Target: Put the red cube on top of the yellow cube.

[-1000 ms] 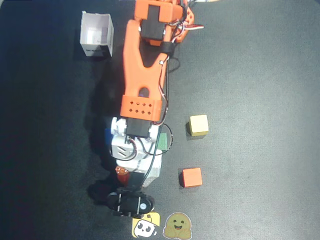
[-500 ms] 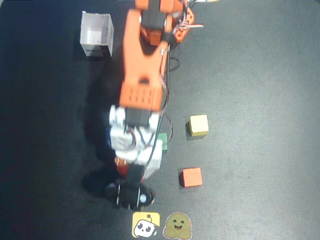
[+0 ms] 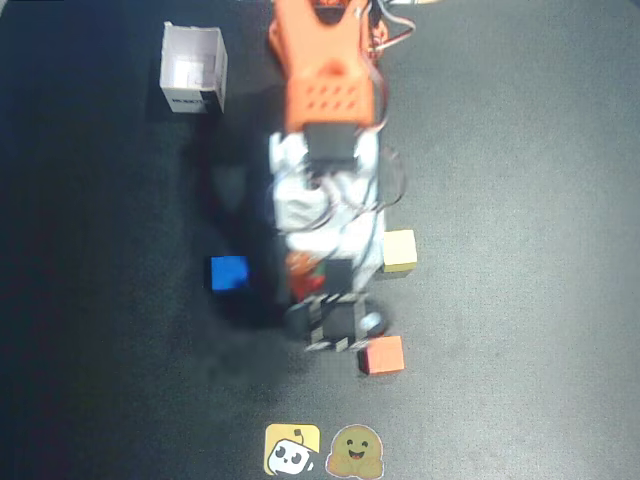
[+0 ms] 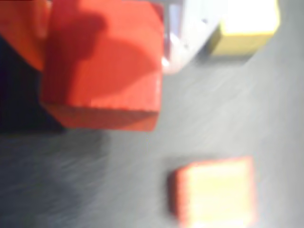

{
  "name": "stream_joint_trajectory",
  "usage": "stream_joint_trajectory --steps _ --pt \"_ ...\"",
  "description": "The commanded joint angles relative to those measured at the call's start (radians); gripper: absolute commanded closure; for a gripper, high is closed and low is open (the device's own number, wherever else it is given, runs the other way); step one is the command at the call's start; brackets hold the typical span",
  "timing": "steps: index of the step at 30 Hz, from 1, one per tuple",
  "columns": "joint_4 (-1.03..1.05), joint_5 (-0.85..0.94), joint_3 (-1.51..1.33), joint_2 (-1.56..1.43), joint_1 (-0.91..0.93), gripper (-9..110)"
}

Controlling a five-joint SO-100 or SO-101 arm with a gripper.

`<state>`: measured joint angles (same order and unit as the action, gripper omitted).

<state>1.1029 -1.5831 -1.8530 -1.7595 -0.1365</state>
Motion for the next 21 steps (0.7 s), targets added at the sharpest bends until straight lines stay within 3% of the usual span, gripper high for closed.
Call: stream_joint_trajectory --steps 1,21 --pt "-0.046 -0.014 -0.08 -0.135 -0.058 97" --pt "-0.204 -0.08 -0.488 -0.368 -0.249 97"
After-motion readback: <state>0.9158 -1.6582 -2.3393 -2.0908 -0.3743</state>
